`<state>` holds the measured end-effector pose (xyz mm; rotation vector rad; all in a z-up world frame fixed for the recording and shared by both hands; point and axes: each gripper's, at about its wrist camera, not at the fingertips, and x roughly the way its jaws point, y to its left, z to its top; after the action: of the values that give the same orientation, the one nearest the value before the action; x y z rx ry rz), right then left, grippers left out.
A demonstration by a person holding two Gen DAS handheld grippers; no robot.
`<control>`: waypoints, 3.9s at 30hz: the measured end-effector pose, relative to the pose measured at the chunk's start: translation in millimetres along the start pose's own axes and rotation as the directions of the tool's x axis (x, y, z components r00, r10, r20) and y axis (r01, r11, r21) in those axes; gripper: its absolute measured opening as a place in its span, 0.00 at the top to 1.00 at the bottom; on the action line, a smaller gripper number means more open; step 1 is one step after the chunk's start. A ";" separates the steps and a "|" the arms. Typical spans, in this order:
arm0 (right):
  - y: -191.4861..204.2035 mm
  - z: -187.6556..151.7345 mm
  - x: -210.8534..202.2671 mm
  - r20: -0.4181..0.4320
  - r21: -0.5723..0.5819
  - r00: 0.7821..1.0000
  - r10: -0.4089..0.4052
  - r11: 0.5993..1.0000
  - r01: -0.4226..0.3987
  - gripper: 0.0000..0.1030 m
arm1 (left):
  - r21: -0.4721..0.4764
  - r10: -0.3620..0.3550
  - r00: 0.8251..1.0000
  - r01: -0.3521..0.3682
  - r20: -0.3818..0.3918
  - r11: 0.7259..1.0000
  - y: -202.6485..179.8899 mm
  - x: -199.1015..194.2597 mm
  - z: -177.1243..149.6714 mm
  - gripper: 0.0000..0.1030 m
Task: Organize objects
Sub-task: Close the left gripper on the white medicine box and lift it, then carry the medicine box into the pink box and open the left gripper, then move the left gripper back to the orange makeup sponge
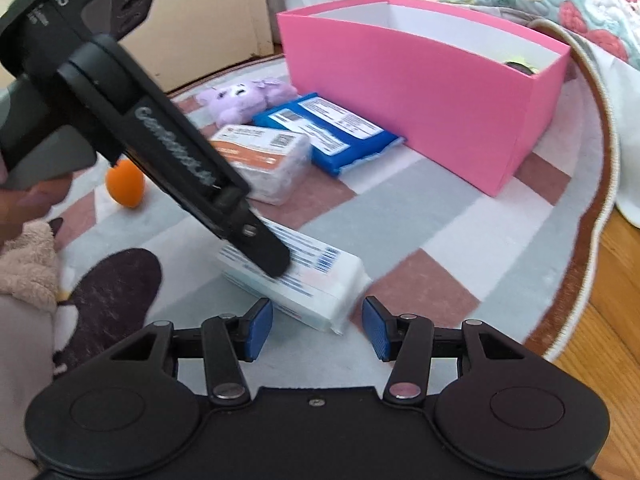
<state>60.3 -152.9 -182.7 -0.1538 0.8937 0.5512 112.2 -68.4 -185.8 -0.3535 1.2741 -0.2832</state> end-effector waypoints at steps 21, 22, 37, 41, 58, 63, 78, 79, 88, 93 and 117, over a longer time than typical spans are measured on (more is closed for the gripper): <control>17.4 14.5 -9.6 0.049 0.060 0.997 -0.054 0.997 0.051 0.29 | -0.017 -0.038 0.997 0.039 0.065 0.999 -12.1 -35.7 -3.3 0.56; 17.5 17.0 -14.5 0.052 0.062 0.997 -0.053 0.997 0.050 0.29 | -0.011 -0.041 0.997 0.042 0.069 0.999 -14.3 -41.1 -3.5 0.56; 18.3 81.2 -97.7 0.175 0.015 0.983 -0.063 0.998 0.062 0.41 | 0.105 -0.015 0.992 0.001 0.127 0.995 -54.3 -134.7 31.5 0.57; 16.5 108.0 -108.4 0.189 -0.001 0.980 -0.061 0.998 0.063 0.43 | 0.102 -0.020 0.988 0.004 0.156 0.995 -56.4 -157.5 48.6 0.57; -36.9 228.1 -71.0 0.169 0.049 0.985 -0.036 0.998 0.028 0.48 | 0.046 0.068 0.967 -0.082 0.246 0.996 -39.2 -169.5 170.9 0.56; -73.3 248.1 -20.9 0.072 0.132 0.997 -0.022 0.991 0.012 0.48 | 0.015 0.099 0.971 -0.104 0.216 0.994 -24.2 -123.7 210.1 0.56; -127.1 259.2 113.7 -0.160 0.350 0.986 -0.049 0.931 0.103 0.49 | -0.086 0.103 0.984 -0.091 0.142 0.992 33.4 -4.5 273.4 0.56; -128.3 258.0 118.8 -0.168 0.355 0.984 -0.050 0.929 0.108 0.49 | -0.091 0.102 0.985 -0.090 0.139 0.992 35.9 -0.1 274.1 0.56; -130.5 257.8 140.6 -0.219 0.354 0.968 -0.121 0.915 0.194 0.49 | -0.149 0.081 0.986 -0.059 0.147 0.987 45.5 24.3 284.4 0.56; -132.7 258.4 139.4 -0.211 0.350 0.967 -0.139 0.913 0.208 0.49 | -0.151 0.118 0.982 -0.095 0.150 0.984 41.7 29.9 282.7 0.42; -86.6 256.4 -5.2 -0.055 0.237 0.996 -0.063 0.969 0.075 0.41 | 0.033 0.107 0.983 -0.113 0.151 0.993 14.1 -99.8 219.6 0.38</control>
<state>281.0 -138.7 -26.7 0.0205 0.9899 0.3727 296.8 6.2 -48.9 -0.2629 1.1344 -0.1847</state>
